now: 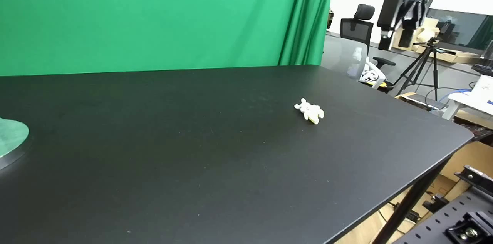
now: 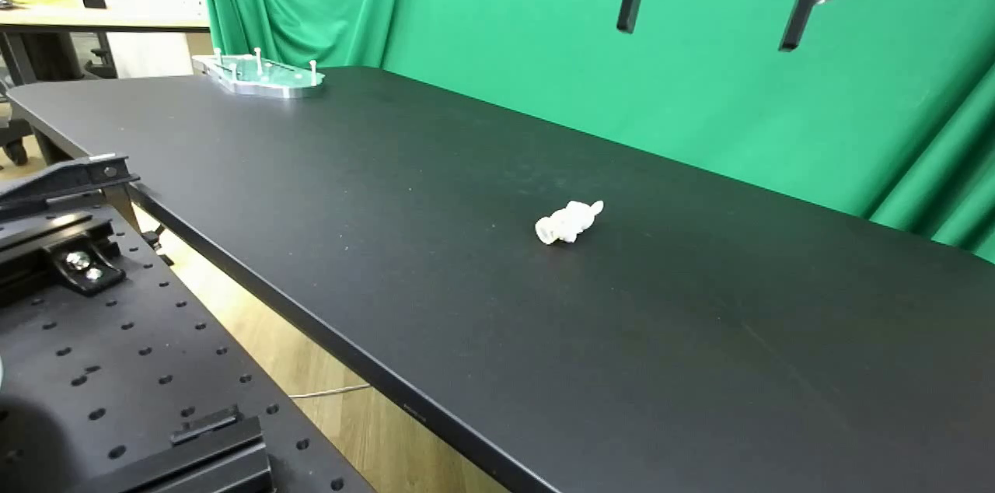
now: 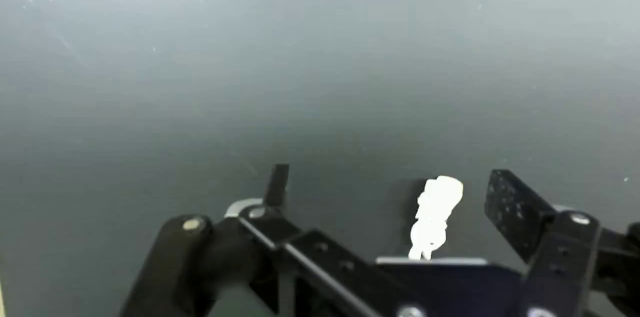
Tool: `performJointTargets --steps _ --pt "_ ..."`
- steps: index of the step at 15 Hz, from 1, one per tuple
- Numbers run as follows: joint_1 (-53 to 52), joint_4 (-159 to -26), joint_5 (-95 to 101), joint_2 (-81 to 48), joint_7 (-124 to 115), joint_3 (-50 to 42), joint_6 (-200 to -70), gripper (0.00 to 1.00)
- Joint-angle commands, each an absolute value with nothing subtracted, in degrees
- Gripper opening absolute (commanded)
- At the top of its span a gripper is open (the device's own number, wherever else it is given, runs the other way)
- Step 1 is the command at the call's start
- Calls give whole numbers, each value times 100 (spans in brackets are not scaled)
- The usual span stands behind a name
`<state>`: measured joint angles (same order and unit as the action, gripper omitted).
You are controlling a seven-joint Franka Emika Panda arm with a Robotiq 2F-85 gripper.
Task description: Move the white object to the left
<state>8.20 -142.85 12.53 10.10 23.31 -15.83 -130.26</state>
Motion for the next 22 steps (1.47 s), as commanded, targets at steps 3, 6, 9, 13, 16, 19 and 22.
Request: performJointTargets --steps 3,6,9,13,16,19,22 --pt "781 -13788 896 -147 1721 -1172 -14153 100" --pt "759 -13620 595 -656 1797 -951 -14658 100" --pt "792 -13483 243 -1073 1890 -734 -14971 100" --pt "873 -13360 -175 -1525 2033 -442 -15289 100" --pt "869 -13480 -56 -1506 1977 -415 -15326 100" --pt "676 -13455 469 -1605 1555 -634 -15266 100" --pt "598 -13470 789 -1772 1378 -621 -15361 100"
